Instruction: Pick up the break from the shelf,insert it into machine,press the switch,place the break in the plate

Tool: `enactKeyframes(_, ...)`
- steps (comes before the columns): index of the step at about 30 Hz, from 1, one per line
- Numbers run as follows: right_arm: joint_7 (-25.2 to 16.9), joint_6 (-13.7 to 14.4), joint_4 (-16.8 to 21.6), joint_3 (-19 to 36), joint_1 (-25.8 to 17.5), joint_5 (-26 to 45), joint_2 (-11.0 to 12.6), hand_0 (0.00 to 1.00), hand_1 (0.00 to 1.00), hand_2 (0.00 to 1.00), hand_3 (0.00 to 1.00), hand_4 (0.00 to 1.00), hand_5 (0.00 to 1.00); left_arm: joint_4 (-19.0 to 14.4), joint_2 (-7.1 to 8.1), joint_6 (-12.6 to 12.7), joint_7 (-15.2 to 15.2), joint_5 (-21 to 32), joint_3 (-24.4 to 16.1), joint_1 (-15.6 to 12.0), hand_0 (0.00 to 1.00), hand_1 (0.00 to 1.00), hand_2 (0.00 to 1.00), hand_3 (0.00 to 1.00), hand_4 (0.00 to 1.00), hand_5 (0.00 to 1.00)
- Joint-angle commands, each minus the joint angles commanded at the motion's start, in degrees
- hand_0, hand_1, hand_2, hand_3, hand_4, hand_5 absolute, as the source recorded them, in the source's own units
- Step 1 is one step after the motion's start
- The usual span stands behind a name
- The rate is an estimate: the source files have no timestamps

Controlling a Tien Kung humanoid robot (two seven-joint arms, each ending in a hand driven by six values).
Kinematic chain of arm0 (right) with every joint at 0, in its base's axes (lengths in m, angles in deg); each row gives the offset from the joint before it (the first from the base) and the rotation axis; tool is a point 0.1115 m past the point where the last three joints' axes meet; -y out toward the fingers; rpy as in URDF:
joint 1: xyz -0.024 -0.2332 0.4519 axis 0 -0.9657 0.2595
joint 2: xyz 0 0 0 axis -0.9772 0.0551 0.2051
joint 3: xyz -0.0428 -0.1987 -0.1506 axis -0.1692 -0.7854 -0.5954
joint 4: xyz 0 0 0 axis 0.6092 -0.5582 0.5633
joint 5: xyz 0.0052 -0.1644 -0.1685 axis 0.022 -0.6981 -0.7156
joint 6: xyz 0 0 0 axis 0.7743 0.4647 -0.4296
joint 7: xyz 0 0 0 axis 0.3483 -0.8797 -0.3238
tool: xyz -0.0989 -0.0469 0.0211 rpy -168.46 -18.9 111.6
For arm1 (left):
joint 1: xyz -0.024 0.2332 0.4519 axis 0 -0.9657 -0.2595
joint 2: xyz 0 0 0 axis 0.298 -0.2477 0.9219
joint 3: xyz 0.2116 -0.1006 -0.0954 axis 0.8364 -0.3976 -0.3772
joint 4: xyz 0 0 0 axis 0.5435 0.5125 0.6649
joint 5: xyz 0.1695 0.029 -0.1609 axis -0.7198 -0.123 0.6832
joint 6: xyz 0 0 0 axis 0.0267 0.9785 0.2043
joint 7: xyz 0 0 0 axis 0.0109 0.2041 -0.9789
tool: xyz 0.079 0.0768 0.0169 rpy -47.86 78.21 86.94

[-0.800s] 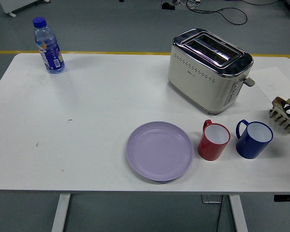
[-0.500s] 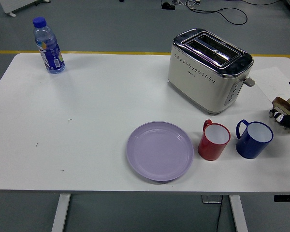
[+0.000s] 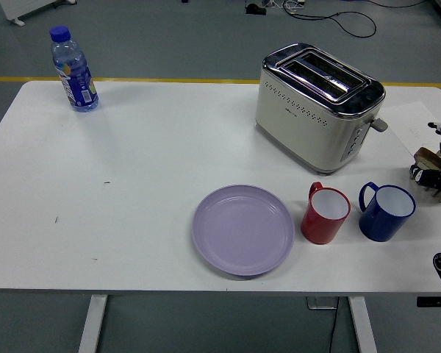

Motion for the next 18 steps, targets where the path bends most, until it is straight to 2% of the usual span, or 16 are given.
enactKeyframes(3,2.86,-0.92,-1.27,-0.79,1.74,0.00,-0.02,0.775,0.704,0.711,0.824,0.814,0.112,0.00,0.00,0.07,0.02,0.48,0.36,0.20,0.603,0.465,0.460,0.550,0.289,0.933)
enactKeyframes(4,3.68,-1.22,-1.61,-1.00,2.24,0.00,-0.08,0.732,0.683,0.677,0.807,0.811,0.113,0.00,0.00,0.09,0.03,0.65,0.48,0.26,0.603,0.465,0.460,0.550,0.289,0.933)
enactKeyframes(9,7.03,-2.69,-3.09,-2.27,4.37,0.00,0.12,0.732,0.683,0.677,0.807,0.811,0.113,0.00,0.00,0.24,0.07,1.56,1.17,0.44,0.603,0.465,0.460,0.550,0.289,0.933)
enactKeyframes(10,7.30,-2.84,-3.21,-2.41,4.56,0.00,0.18,0.622,0.584,0.595,0.754,0.808,0.117,0.00,0.00,0.25,0.07,1.65,1.24,0.45,0.602,0.465,0.457,0.547,0.288,0.933)
enactKeyframes(15,9.13,-4.81,-4.62,-4.03,6.26,0.00,1.06,0.622,0.584,0.595,0.754,0.808,0.117,0.00,0.00,0.30,0.09,2.06,1.62,0.50,0.602,0.465,0.457,0.547,0.288,0.933)
enactKeyframes(16,9.44,-5.08,-4.87,-4.33,6.50,0.00,1.19,0.569,0.543,0.546,0.710,0.806,0.117,0.00,0.00,0.31,0.09,2.12,1.66,0.50,0.603,0.465,0.455,0.547,0.289,0.933)
enactKeyframes(18,10.04,-5.53,-5.62,-5.12,7.11,0.00,1.49,0.569,0.543,0.546,0.710,0.806,0.117,0.00,0.00,0.30,0.10,2.21,1.75,0.52,0.603,0.465,0.455,0.547,0.289,0.933)
